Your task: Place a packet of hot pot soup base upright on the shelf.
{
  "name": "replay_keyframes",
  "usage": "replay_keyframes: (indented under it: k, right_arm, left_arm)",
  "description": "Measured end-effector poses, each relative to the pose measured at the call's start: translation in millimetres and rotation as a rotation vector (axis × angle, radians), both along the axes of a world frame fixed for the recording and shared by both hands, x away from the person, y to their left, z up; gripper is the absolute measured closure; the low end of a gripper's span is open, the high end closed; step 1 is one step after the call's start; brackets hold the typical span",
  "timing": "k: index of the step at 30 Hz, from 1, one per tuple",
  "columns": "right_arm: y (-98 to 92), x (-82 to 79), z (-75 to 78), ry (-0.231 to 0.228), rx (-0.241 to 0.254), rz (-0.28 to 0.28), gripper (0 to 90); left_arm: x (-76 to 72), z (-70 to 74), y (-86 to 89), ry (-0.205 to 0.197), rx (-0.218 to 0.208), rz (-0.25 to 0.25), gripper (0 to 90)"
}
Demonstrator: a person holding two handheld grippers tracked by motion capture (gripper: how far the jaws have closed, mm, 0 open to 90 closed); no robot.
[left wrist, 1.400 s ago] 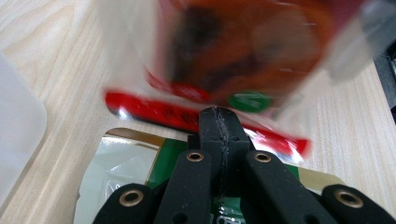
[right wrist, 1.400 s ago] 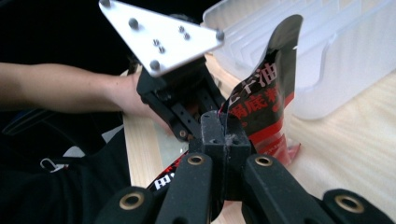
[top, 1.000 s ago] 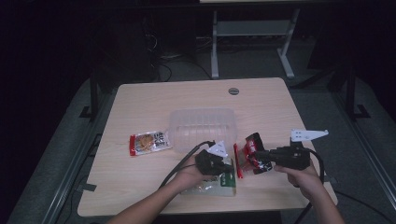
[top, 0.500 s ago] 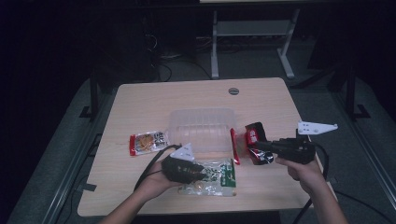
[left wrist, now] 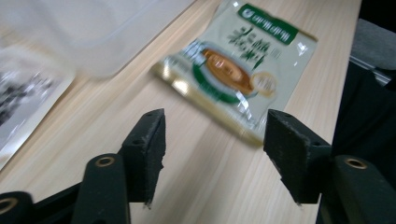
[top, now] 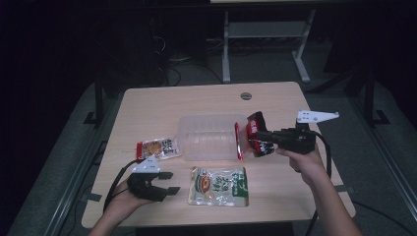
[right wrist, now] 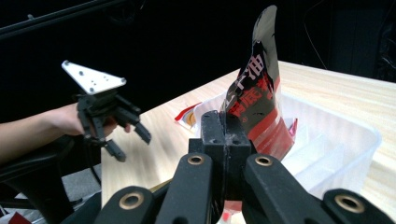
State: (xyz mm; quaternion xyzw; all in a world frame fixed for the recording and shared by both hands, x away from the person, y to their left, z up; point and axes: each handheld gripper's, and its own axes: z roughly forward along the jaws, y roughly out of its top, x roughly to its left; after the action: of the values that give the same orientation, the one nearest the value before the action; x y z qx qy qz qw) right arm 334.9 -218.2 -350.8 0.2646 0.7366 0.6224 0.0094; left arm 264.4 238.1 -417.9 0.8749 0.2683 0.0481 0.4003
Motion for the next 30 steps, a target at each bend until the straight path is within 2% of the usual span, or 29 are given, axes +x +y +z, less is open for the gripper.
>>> replay_keyframes:
  k: [8, 14, 18, 22, 30]
  right_arm:
    - [19.9, 20.0, 4.5, -0.01, 0.008, -0.001, 90.0]
    - [41.0, 34.7, 3.9, -0.003, 0.001, 0.006, 90.0]
    - [56.2, 45.0, 1.8, -0.003, -0.007, 0.014, 90.0]
    - [61.3, 48.6, -1.0, 0.0, -0.008, 0.008, 90.0]
    - [72.1, 52.2, -12.5, 0.019, -0.06, 0.002, 90.0]
  left_arm:
    - [-5.0, -7.7, 20.3, -0.011, 0.05, 0.038, 34.5]
    - [-2.6, -12.6, 18.9, -0.003, 0.048, 0.035, 31.6]
    - [-1.9, -12.5, 20.0, -0.012, 0.057, 0.03, 30.9]
    - [-1.7, -12.8, 20.2, -0.014, 0.061, 0.029, 30.9]
    - [-1.1, -14.7, 17.5, -0.007, 0.058, 0.025, 30.9]
